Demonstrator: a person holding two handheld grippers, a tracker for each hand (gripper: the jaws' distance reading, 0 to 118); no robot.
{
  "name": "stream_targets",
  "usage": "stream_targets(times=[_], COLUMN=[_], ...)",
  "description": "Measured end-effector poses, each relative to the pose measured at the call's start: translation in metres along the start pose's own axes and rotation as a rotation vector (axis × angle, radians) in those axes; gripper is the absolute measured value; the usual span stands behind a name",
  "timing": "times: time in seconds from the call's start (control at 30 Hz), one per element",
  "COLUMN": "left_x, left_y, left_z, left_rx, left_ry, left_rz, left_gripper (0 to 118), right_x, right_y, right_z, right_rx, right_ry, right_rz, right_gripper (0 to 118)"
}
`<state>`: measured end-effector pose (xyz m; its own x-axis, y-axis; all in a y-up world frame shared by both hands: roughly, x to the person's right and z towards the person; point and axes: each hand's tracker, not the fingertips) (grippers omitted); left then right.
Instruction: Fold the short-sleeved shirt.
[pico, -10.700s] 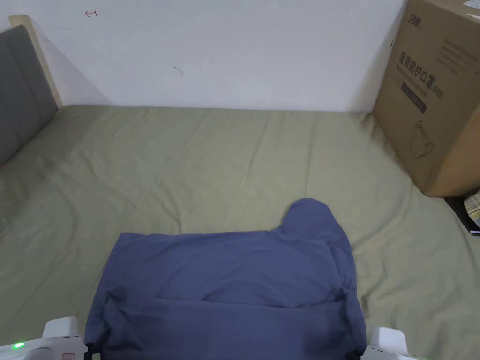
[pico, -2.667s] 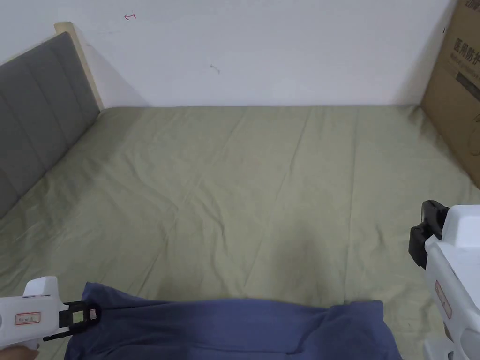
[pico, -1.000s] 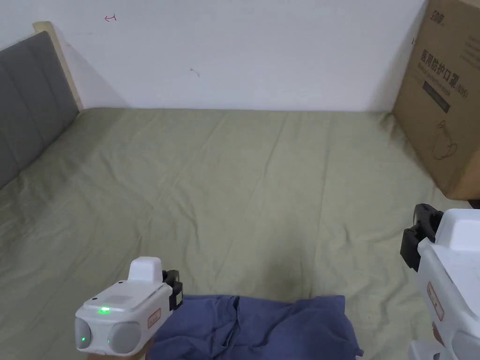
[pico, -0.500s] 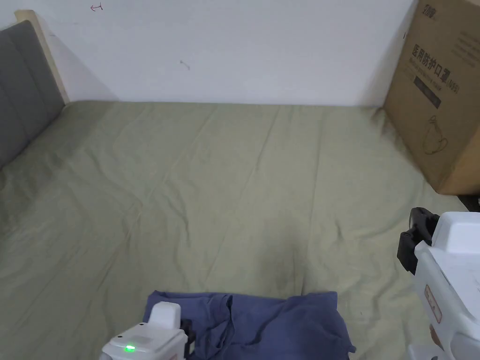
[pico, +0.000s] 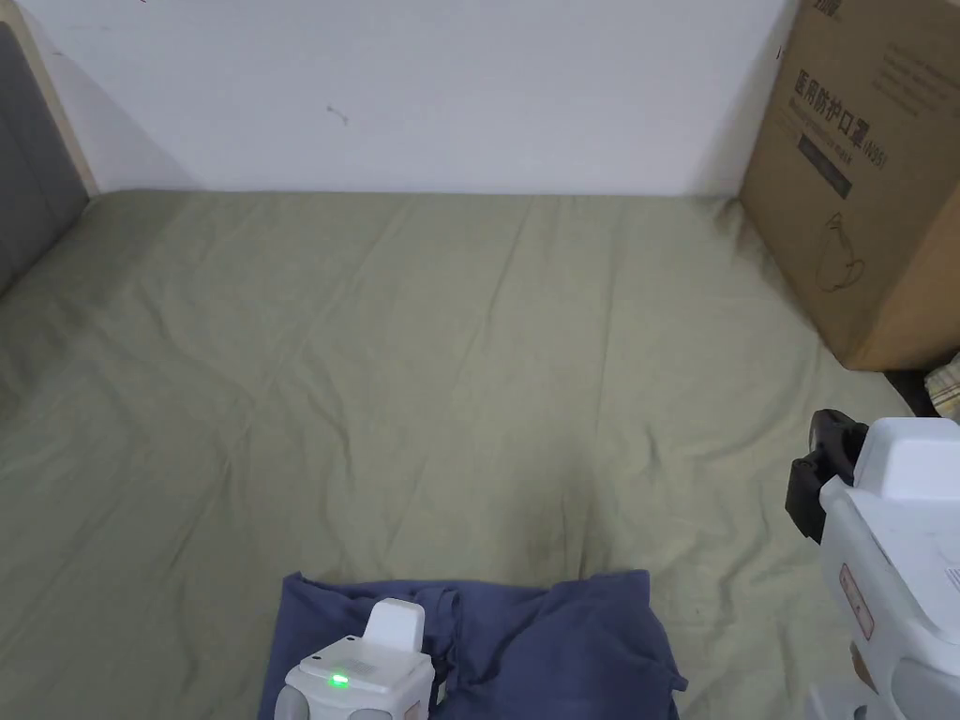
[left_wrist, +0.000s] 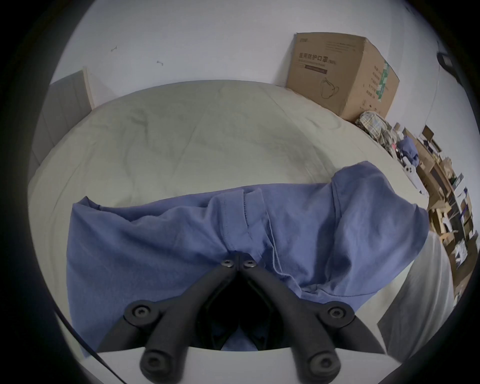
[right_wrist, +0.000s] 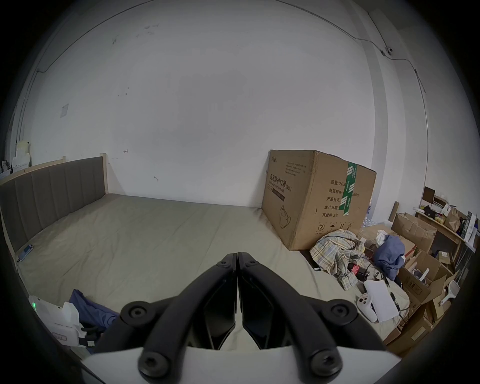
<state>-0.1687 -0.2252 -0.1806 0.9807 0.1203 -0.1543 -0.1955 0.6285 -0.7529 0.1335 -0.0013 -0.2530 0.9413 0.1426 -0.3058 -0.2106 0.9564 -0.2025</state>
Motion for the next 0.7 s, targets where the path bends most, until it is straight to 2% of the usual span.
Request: stream_targets(times=[0.2,0.43,0.57,0.63,0.7], left_x=[-0.037,-0.127,-0.181,-0.200,-0.210], left_y=[0.028,0.048,0.043,0.037,0.029], left_z=[0.045,0.087,0.084,0.079,0.071], left_rx=[0.086,0.122,0.024,0.004,-0.027], left_ry=[-0.071,-0.143,-0.266,-0.282,-0.281], left_rz=[0.116,0.276,0.456,0.494,0.517], left_gripper=[0,0,1,14,59], right_x=[-0.002,-0.011,-0.018,-0.022,-0.026], right_y=[0.004,0.012,0.014,0.014,0.014], right_z=[0.003,0.005,0.004,0.003,0.003], right_rx=[0.010,0.031,0.035,0.033,0.032], right_ry=[0.010,0.029,0.039,0.045,0.050], right_rz=[-0.001,-0.018,-0.014,-0.011,-0.007], right_gripper=[0,0,0,0,0])
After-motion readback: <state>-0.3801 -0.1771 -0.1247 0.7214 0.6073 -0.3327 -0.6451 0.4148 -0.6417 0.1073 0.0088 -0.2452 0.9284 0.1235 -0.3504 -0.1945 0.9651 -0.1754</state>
